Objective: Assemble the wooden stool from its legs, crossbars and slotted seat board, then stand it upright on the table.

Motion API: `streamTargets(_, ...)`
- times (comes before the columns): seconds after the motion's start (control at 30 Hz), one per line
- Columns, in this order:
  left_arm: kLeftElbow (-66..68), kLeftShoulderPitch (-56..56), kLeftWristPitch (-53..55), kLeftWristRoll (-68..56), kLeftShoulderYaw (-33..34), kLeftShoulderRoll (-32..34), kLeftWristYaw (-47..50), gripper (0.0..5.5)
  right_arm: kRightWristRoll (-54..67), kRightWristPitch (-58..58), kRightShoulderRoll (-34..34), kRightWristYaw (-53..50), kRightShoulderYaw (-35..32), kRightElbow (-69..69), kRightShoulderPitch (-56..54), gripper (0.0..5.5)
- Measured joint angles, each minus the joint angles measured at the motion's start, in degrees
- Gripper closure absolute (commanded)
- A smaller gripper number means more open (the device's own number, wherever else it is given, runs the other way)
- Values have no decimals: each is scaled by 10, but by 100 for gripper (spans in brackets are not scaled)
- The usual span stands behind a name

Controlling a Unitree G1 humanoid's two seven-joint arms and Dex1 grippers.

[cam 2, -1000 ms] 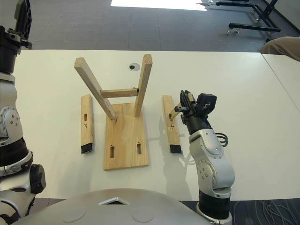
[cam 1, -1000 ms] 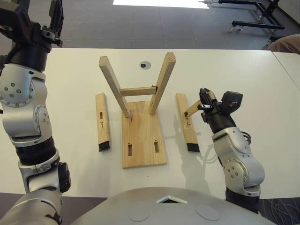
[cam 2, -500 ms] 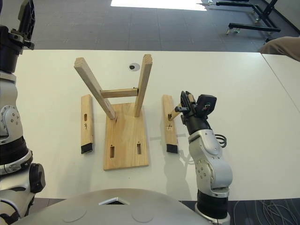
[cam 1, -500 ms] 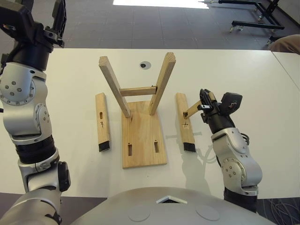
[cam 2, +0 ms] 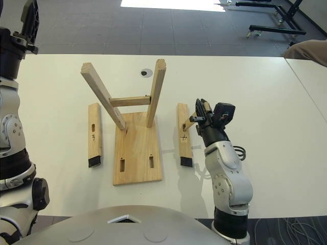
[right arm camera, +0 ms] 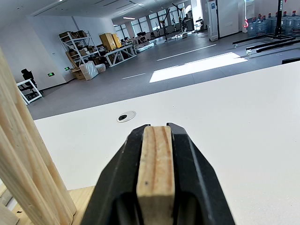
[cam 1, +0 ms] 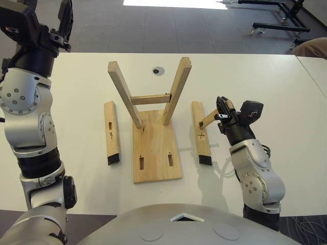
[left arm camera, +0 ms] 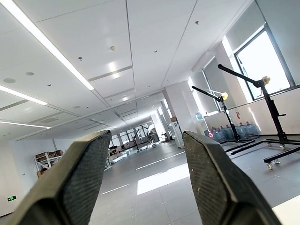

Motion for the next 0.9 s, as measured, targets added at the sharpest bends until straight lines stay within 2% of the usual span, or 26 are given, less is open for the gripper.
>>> streamTargets(0.27, 0, 0, -1, 3, -1, 0, -3, 272, -4, -5, -3, 1, 3, -1, 5, 511)
streamTargets(0.5, -10, 8, -3, 12, -2, 0, 0, 272, -57, 2, -44, 6, 27, -5, 1, 511)
streamTargets(0.7, -16, 17, -8, 21, -3, 0, 2, 272, -60, 3, -55, 15, 25, 3, -6, 511)
streamTargets(0.9, -16, 20, -13, 25, -4, -4, 4, 272, -81, -9, -101, 51, 24, 40, -29, 511)
